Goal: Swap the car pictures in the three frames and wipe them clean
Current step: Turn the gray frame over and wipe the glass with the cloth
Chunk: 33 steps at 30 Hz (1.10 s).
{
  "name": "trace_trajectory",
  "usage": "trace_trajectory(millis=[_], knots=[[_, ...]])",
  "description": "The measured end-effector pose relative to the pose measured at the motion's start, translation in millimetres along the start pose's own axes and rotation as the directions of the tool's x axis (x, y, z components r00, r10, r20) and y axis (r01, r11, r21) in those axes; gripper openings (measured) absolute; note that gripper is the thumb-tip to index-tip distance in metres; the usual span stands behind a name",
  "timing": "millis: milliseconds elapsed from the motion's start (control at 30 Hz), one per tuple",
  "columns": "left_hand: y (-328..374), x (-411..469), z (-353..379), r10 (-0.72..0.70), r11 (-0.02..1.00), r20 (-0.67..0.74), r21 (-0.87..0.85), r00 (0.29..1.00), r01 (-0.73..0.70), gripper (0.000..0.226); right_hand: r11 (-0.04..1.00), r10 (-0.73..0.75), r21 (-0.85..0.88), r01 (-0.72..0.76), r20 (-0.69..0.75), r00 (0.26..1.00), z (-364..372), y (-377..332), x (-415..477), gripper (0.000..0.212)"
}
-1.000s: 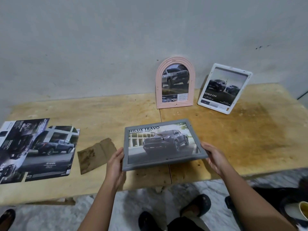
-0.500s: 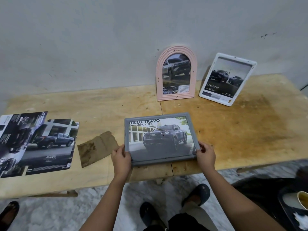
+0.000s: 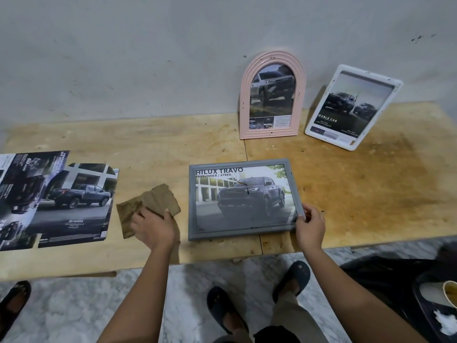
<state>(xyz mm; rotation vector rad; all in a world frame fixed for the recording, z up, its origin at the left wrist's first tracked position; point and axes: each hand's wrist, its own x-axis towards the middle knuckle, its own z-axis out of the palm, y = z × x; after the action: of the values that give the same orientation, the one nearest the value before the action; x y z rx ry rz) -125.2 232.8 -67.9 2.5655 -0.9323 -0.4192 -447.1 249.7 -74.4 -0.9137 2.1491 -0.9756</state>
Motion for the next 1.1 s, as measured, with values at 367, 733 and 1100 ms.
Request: trace_trajectory(millis=[367, 733, 1100], knots=[[4.2, 12.8, 1.2, -0.024, 0.992, 0.132, -0.122, 0.991, 0.041, 0.028, 1.0, 0.02, -0.024, -0.019, 0.014, 1.0, 1.0, -0.1, 2.7, 0.031], [37.6, -0.9, -32.2, -0.001, 0.747, 0.255, -0.643, 0.967, 0.17, 0.015, 0.937, 0.043, -0.35, -0.018, 0.066, 0.997, -10.1, -18.3, 1.1, 0.036], [109.7, -71.8, -56.1, 0.467, 0.238, 0.571, -0.816, 0.675, 0.526, 0.012, 0.938, -0.321, 0.29, 0.19, 0.516, 0.794, 8.0, -147.5, -43.0, 0.025]])
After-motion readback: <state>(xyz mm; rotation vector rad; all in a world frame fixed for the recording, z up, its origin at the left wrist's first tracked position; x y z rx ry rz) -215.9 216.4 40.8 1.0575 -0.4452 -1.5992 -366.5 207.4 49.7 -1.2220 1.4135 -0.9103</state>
